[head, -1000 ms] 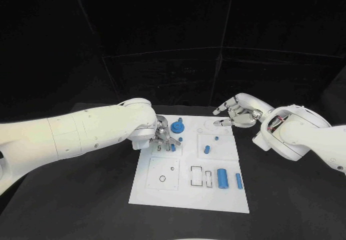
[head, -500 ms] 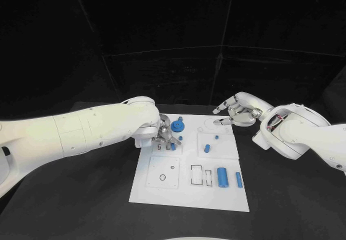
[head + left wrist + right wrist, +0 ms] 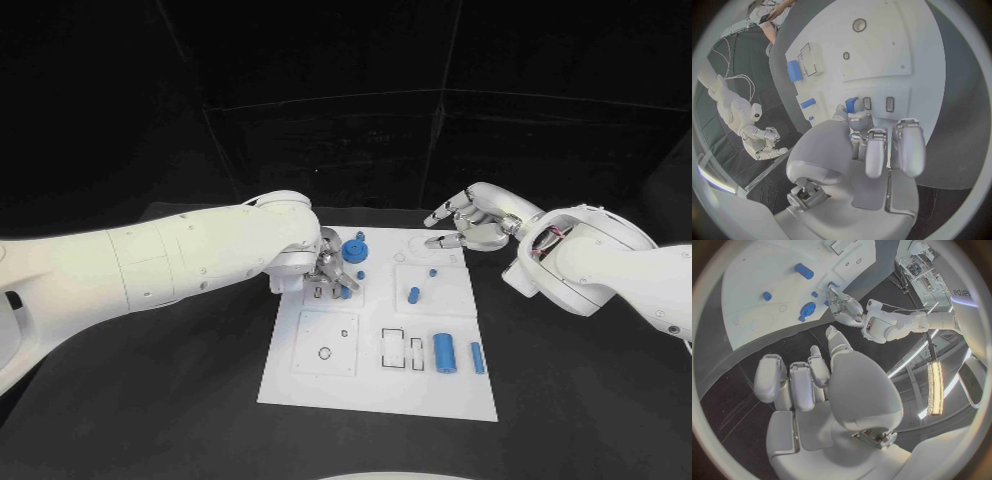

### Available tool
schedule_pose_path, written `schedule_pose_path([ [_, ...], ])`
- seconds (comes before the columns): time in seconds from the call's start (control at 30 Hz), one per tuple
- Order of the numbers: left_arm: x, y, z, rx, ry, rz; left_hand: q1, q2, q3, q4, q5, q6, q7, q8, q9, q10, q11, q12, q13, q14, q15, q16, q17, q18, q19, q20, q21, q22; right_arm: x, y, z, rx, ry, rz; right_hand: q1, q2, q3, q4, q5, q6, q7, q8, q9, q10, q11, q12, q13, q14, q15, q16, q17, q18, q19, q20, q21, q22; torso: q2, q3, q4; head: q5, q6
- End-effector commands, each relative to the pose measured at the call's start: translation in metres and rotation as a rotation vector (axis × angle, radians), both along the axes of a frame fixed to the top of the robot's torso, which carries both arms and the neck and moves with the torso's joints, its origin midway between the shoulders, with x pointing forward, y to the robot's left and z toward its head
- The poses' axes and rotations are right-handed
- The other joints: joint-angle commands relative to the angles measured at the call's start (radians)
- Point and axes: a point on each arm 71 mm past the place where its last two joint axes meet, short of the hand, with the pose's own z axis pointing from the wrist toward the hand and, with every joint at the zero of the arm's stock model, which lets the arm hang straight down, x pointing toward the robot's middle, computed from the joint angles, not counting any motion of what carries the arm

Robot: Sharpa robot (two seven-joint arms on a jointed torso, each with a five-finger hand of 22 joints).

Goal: Assemble the parts on the task board

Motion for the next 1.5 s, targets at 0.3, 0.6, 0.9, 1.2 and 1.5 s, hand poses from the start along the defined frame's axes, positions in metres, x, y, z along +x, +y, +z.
schedule_pose_path([
  [0.3,0.0,0.0,0.002,-0.005,-0.012,-0.009,0.171,0.011,0.162,-0.105,0.013,-0.033,-0.012,-0.005,0.0,-0.012,-0.02,-0.012,-0.011,0.106,-0.02,0.003,0.263,-0.013,0.007,-0.013,0.002,0.003,0.001,0.001,0.001,-0.006,0.002,0.005,0.001,0.002,-0.003,0.001,0.008,0.005,-0.001,0.003,-0.001,-0.002,-0.006,-0.003,0.0,0.039,-0.006,-0.004,-0.001,0.015,-0.008,0.002,-0.004,-0.002,0.0,0.0001,-0.0001,-0.001,-0.003],
  [0.6,0.0,0.003,0.004,-0.101,-0.025,0.034,0.119,-0.114,0.507,-0.126,0.038,-0.042,0.003,0.006,0.017,-0.004,-0.017,-0.025,-0.028,0.106,-0.011,0.003,0.263,-0.013,0.003,-0.002,-0.007,-0.003,0.002,0.0,0.0,-0.008,0.002,0.001,0.001,0.002,-0.004,0.002,0.009,0.005,-0.001,0.003,-0.001,-0.002,-0.006,-0.003,-0.001,0.039,-0.006,-0.005,-0.002,0.015,-0.008,0.002,-0.004,-0.001,0.0,0.0007,0.0013,-0.003,-0.001],
  [0.9,-0.001,0.016,0.006,-0.168,-0.053,0.085,0.001,-0.213,0.766,-0.159,0.033,-0.047,0.001,0.042,0.051,0.007,-0.011,-0.021,-0.035,0.106,-0.008,0.003,0.263,-0.009,0.001,-0.004,-0.017,-0.009,0.004,-0.001,0.0,-0.009,0.001,-0.001,0.0,0.003,-0.004,0.002,0.01,0.006,-0.001,0.004,-0.001,-0.002,-0.007,-0.002,0.0,0.039,-0.006,-0.005,-0.001,0.015,-0.008,0.002,-0.004,-0.002,-0.001,-0.0002,0.0032,-0.005,0.001],
  [1.2,-0.004,0.031,0.006,-0.175,-0.07,0.103,-0.02,-0.225,0.802,-0.174,0.031,-0.049,0.0,0.05,0.059,0.009,-0.011,-0.02,-0.037,0.106,-0.009,0.003,0.263,-0.009,0.001,-0.003,-0.02,-0.01,0.005,-0.002,-0.001,-0.011,0.001,-0.002,-0.003,0.004,-0.007,0.006,0.012,0.007,-0.001,0.004,-0.001,-0.001,-0.007,-0.002,0.0,0.039,-0.006,-0.005,0.0,0.015,-0.008,0.001,-0.005,-0.002,-0.001,0.0,0.0028,-0.002,-0.001],
  [1.5,-0.009,0.032,0.001,-0.148,-0.129,0.072,-0.023,-0.228,0.807,-0.178,0.03,-0.049,0.0,0.052,0.061,0.01,-0.011,-0.019,-0.037,0.106,-0.009,0.003,0.263,-0.009,0.0,-0.003,-0.021,-0.011,0.006,-0.003,-0.001,-0.012,0.0,-0.002,-0.005,0.004,-0.008,0.007,0.013,0.007,-0.001,0.005,-0.001,-0.001,-0.007,-0.002,0.0,0.04,-0.006,-0.005,0.0,0.015,-0.008,0.001,-0.005,-0.002,-0.001,0.0,0.0015,0.002,-0.001],
])
